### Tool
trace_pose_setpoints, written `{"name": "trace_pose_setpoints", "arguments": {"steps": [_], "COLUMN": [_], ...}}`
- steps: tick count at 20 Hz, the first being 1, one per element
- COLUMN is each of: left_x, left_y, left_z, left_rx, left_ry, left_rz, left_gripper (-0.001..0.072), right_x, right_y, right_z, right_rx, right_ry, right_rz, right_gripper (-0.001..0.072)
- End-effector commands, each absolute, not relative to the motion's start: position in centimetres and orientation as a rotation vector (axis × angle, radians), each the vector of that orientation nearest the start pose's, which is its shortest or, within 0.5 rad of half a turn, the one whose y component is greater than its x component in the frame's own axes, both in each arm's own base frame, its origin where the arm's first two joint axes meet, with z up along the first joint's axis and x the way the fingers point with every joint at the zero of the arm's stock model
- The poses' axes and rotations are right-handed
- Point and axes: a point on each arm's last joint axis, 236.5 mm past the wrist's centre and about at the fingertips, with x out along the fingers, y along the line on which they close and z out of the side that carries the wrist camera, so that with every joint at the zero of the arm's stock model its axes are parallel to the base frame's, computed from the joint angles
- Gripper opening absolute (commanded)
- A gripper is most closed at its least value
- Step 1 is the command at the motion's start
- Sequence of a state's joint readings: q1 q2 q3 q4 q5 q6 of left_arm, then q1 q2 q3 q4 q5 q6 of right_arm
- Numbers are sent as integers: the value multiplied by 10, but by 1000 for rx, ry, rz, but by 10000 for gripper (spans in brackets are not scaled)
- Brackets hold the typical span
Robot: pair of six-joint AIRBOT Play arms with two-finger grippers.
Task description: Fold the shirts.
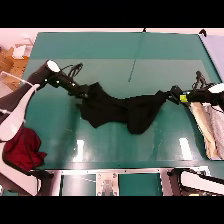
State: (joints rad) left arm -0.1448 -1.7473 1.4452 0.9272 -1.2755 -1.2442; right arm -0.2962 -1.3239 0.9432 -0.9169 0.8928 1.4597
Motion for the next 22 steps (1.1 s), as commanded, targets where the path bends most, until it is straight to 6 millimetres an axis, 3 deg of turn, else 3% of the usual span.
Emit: {"name": "trace_pose_setpoints", "arguments": {"steps": [1, 3, 4, 11, 12, 13, 14, 16, 18, 19, 21, 22], "left_x": [349, 325, 323, 343, 344, 346, 350, 359, 373, 379, 379, 377], "left_y": [-169, -160, -158, -180, -179, -177, -176, -166, -141, -135, -138, -138], "left_z": [-65, -83, -89, -80, -79, -76, -70, -54, -39, -32, -27, -29], "left_rx": [-228, -222, -228, -329, -323, -309, -292, -193, -63, -34, -44, -47], "left_ry": [1614, 1653, 1639, 1532, 1529, 1526, 1522, 1516, 1511, 1503, 1503, 1513], "left_rz": [-623, -585, -566, -599, -599, -598, -600, -609, -545, -522, -536, -538], "left_gripper": [25, 25, 25, 26, 88, 468, 647, 647, 538, 538, 538, 538], "right_x": [424, 423, 421, 404, 403, 402, 402, 404, 409, 410, 403, 395], "right_y": [-12, -12, -11, 6, 7, 7, 8, 8, 8, 14, 38, 58], "right_z": [-31, -43, -46, -49, -49, -46, -39, -14, 20, 35, 46, 41], "right_rx": [744, 754, 756, 742, 741, 740, 719, 669, 619, 593, 546, 525], "right_ry": [1095, 1122, 1135, 1218, 1224, 1232, 1238, 1239, 1204, 1187, 1185, 1218], "right_rz": [-4, -11, -9, 58, 62, 71, 104, 157, 197, 222, 279, 320], "right_gripper": [17, 17, 16, 21, 129, 390, 503, 502, 502, 502, 502, 503]}}
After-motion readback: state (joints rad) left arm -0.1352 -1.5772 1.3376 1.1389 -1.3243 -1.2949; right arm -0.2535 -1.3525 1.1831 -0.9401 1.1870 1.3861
